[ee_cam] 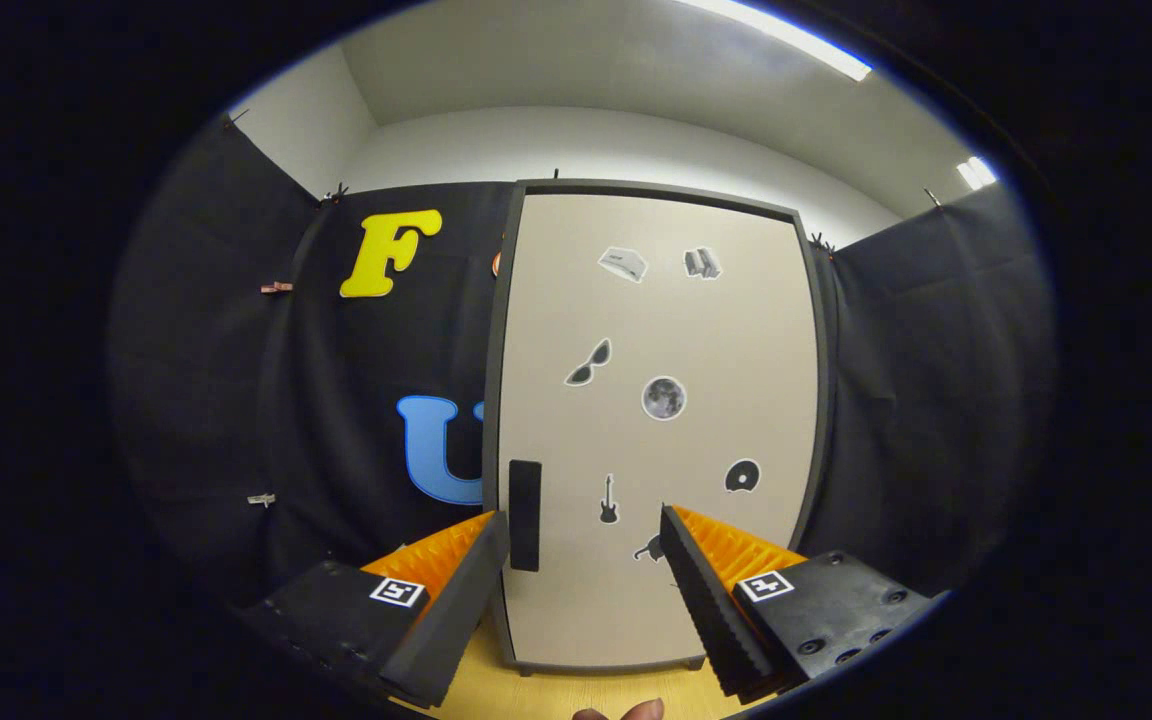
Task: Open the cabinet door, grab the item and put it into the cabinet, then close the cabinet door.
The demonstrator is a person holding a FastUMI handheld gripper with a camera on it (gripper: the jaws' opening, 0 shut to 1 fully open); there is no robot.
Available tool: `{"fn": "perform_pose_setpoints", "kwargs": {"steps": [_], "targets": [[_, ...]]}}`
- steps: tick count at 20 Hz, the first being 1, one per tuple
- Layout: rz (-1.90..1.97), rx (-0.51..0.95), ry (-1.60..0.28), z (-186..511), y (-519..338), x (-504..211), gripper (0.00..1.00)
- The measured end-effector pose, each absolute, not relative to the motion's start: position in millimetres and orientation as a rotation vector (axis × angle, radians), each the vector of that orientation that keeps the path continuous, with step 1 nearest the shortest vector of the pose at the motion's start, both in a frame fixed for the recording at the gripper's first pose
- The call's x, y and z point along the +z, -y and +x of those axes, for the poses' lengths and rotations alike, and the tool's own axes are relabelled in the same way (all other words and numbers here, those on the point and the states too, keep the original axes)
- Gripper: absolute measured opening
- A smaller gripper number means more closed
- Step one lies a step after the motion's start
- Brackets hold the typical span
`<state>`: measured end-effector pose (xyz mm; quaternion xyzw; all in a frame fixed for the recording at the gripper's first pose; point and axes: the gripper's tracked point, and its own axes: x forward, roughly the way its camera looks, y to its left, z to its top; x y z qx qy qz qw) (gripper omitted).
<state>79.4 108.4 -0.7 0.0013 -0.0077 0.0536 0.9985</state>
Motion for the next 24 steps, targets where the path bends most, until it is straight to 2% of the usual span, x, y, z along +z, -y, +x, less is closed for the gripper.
{"fn": "perform_pose_setpoints", "kwargs": {"steps": [11, 14, 15, 16, 18, 21, 22, 23, 24], "targets": [[0.027, 0.106, -0.081, 180, -160, -65, 0.97], [0.062, 0.098, -0.112, 195, -167, -79, 0.91], [0.071, 0.094, -0.113, 200, -168, -81, 0.88], [0.076, 0.079, -0.11, 204, -167, -81, 0.74], [0.101, 0.062, -0.091, 210, -167, -79, 0.4], [0.118, 0.082, -0.131, 207, -165, -86, 0.41], [0.125, 0.087, -0.102, 214, -165, -85, 0.32], [0.112, 0.092, -0.113, 212, -167, -88, 0.31], [0.098, 0.104, -0.104, 211, -166, -87, 0.24]]}}
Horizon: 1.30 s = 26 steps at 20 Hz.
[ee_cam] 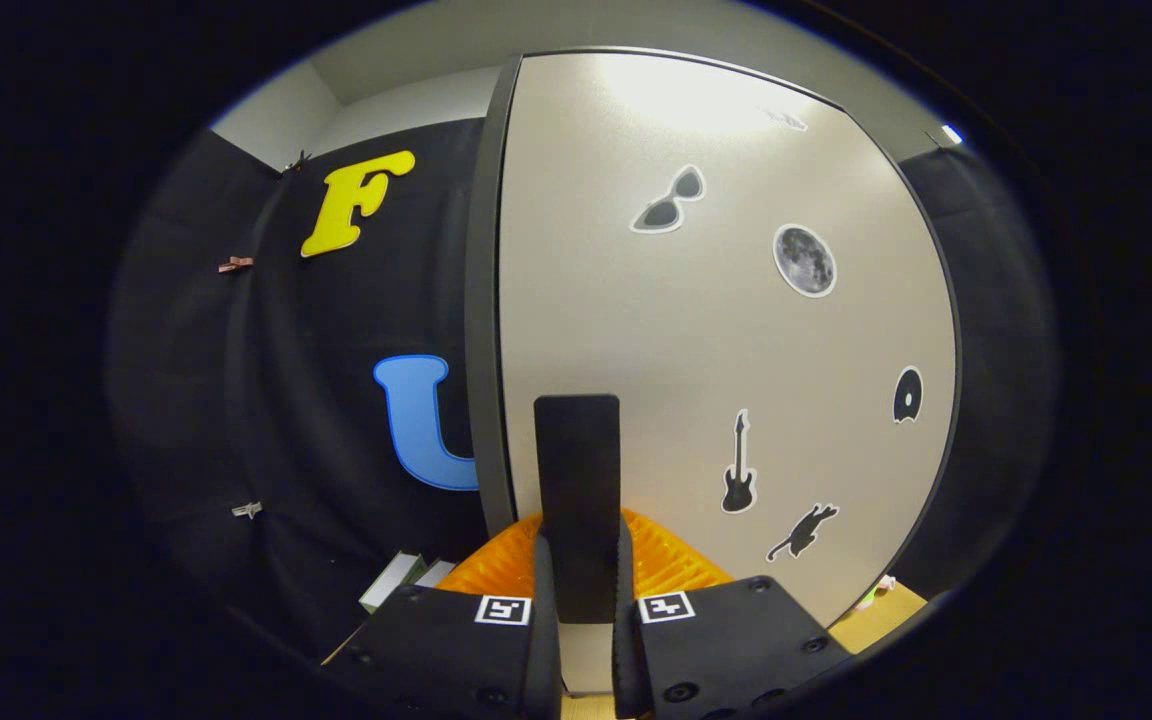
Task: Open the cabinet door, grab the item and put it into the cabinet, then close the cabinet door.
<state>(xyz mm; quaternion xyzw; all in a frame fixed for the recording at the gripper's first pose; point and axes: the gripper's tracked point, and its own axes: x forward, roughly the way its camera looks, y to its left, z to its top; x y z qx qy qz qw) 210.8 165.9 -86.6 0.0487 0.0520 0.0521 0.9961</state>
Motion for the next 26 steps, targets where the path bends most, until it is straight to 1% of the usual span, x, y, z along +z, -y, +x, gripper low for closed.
{"fn": "perform_pose_setpoints", "kwargs": {"steps": [1, 2, 5, 16, 22, 26], "targets": [[0.089, 0.117, -0.117, 212, -166, -88, 0.24], [0.104, 0.128, -0.123, 206, -166, -85, 0.17], [0.099, 0.148, -0.128, 197, -165, -85, 0.17], [0.095, 0.291, -0.135, 85, -120, -70, 0.17], [0.097, 0.316, -0.148, 34, -75, -63, 0.17], [0.1, 0.305, -0.153, 9, -47, -59, 0.17]]}}
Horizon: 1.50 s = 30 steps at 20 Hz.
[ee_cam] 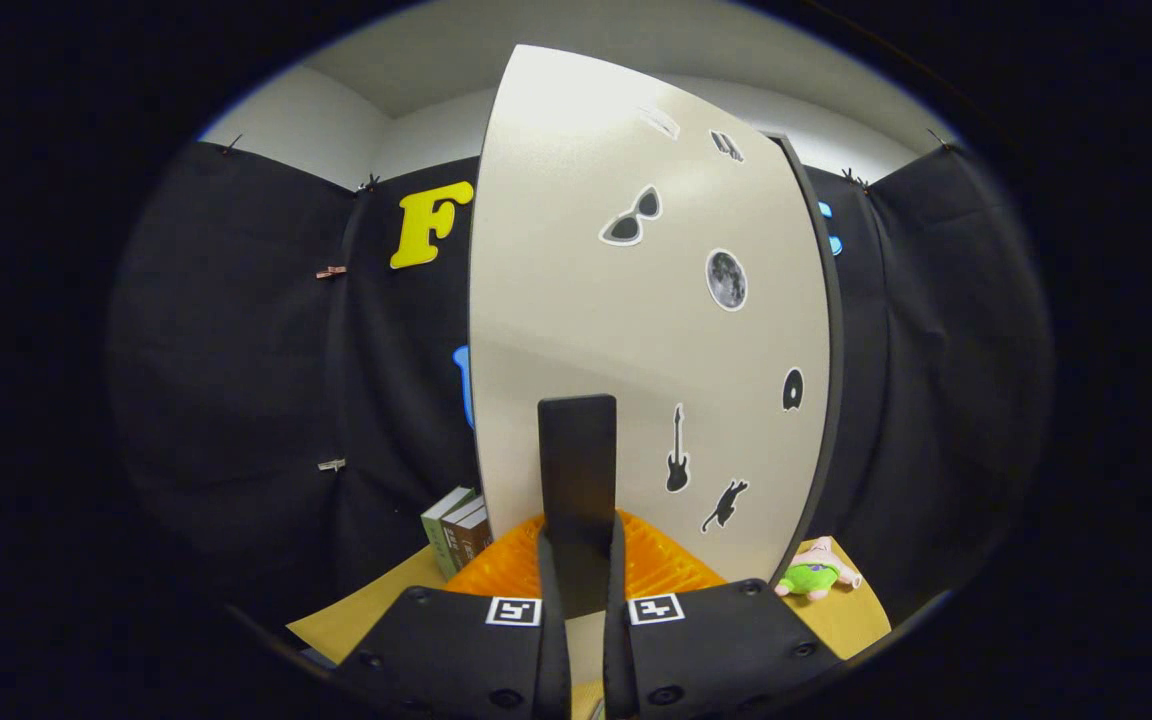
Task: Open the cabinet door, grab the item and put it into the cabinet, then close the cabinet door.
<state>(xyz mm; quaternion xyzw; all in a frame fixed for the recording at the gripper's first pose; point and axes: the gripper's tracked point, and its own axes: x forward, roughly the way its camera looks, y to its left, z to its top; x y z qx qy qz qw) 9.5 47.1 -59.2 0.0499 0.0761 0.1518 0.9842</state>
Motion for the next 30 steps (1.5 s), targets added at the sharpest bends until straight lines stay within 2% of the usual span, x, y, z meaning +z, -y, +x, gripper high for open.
{"fn": "perform_pose_setpoints", "kwargs": {"steps": [14, 30], "targets": [[0.074, 0.083, -0.165, -57, 102, -51, 0.15], [0.036, -0.089, -0.123, -78, 189, -43, 0.13]]}}
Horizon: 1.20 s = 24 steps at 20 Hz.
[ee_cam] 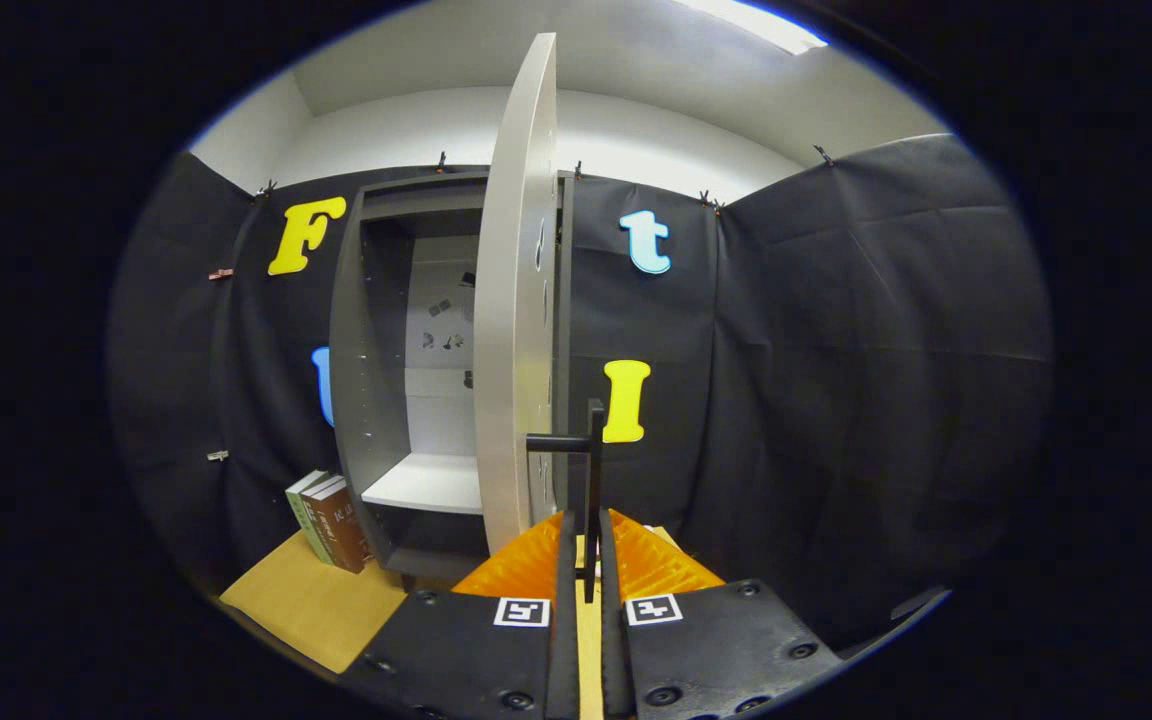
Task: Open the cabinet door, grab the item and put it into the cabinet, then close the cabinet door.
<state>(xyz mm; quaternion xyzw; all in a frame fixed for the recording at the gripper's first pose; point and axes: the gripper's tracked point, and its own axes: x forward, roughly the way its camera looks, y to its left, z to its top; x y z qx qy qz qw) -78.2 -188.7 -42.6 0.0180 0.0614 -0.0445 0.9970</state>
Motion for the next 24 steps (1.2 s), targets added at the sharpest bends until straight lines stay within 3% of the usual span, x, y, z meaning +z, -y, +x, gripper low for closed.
{"fn": "perform_pose_setpoints", "kwargs": {"steps": [4, 9, 10, 12, 17, 24], "targets": [[0.033, -0.16, -0.09, -88, 211, -35, 0.06], [0.019, -0.156, -0.076, -102, 202, -33, 0.06], [0.003, -0.157, -0.067, -104, 203, -31, 0.17], [-0.001, -0.135, -0.021, -117, 192, -15, 0.3], [0.045, 0.038, -0.11, -131, 126, -43, 0.96], [0.127, 0.142, -0.429, -123, 40, -185, 0.98]]}}
